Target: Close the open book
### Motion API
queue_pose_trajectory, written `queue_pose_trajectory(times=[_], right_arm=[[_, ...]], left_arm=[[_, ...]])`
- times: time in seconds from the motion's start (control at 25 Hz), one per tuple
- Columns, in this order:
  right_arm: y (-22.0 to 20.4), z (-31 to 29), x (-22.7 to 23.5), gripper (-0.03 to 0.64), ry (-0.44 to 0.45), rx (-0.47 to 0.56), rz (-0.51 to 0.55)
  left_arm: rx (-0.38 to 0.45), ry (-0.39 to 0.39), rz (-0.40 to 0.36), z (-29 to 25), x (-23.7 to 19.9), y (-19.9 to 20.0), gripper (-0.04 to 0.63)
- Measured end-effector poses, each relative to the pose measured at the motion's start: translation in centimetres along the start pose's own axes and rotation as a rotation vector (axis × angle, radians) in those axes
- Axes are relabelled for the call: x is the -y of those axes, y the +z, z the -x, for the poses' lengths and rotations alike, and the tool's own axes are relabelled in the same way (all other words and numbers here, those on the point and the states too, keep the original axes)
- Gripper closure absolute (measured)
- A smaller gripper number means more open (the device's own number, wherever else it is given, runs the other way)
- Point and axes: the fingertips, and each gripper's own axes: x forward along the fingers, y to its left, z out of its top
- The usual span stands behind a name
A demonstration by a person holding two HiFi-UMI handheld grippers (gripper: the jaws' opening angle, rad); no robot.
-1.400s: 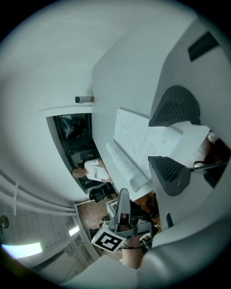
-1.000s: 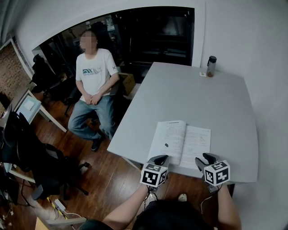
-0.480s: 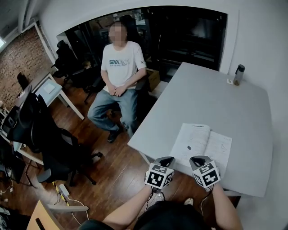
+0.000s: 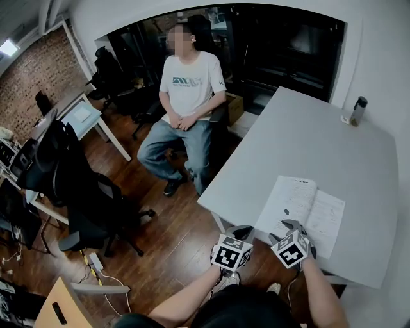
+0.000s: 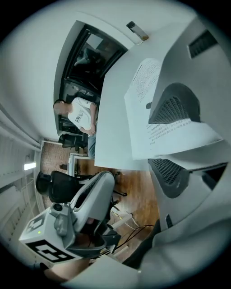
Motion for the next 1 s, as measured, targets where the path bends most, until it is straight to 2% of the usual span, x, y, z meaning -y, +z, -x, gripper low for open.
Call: queue_pose_trajectory(times=[0.12,0.36,0.6,0.76,1.0], right_arm=[[-0.7,-0.3,0.2,0.396,-0.031,-0.035,0.039],[-0.7,0.3,0.7,0.396,-0.044,-0.015,0.011],[-0.8,1.9,1.1,0.397,-0.023,0.014,-0.043],[-1.4,2.7,1.7,0.399,-0.008,0.046,-0.116],[-2.3,4.7,3.1,0.400,-0.040,0.069,-0.174]], left_arm=[[-0.002,-0.005,0.004,0.0,-0.1,-0.2,0.591],[0.001,-0.014,0.003,-0.3,0.1,-0.2,0.591],[-0.002,-0.034,-0.005,-0.9,1.3,0.1,0.591],[-0.004,-0.048,-0.012,-1.5,2.3,0.3,0.591],[-0.002,-0.074,-0.030,-2.6,4.0,0.8,0.591]])
